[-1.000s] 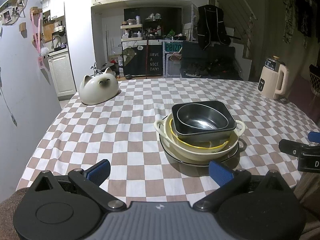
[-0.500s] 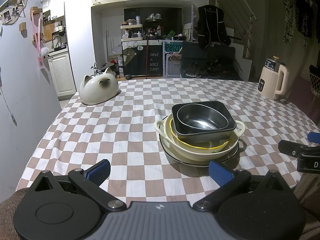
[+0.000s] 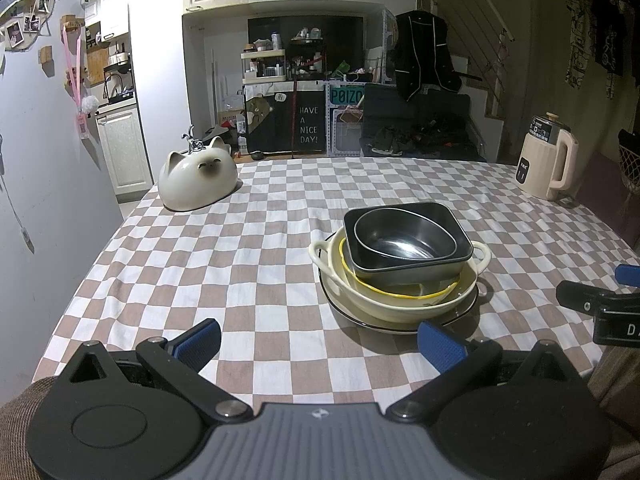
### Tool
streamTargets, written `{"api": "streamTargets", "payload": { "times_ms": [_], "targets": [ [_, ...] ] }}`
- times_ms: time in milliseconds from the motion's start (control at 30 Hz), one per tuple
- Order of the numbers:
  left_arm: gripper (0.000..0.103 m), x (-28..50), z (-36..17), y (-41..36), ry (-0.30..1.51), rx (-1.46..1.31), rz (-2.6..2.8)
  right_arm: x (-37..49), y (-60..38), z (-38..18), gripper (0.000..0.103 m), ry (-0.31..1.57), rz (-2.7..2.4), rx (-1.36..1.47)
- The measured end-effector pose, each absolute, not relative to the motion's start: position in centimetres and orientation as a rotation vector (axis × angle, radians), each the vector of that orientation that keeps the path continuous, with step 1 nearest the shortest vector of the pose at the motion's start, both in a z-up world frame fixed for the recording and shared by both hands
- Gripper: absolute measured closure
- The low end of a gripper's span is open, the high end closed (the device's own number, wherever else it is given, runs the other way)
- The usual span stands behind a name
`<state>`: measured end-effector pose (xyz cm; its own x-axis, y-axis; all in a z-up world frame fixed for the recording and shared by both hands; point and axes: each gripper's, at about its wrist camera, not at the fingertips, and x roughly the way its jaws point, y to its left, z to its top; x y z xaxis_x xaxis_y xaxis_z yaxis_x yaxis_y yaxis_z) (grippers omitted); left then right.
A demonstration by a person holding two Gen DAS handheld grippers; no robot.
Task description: Organize plates and bowls
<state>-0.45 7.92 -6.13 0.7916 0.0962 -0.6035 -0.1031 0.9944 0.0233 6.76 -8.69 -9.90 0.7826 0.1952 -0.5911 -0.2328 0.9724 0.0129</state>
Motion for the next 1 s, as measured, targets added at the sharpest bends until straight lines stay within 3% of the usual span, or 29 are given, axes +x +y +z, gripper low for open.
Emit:
{"api": "streamTargets", "payload": {
  "times_ms": [1000],
  "targets": [
    [0.000,-0.34,-6.10,7.97,0.646,-0.012,0.113,6.60,-9.04,-10.25,0.000,0.636,0.233,-0.068]
  ]
}}
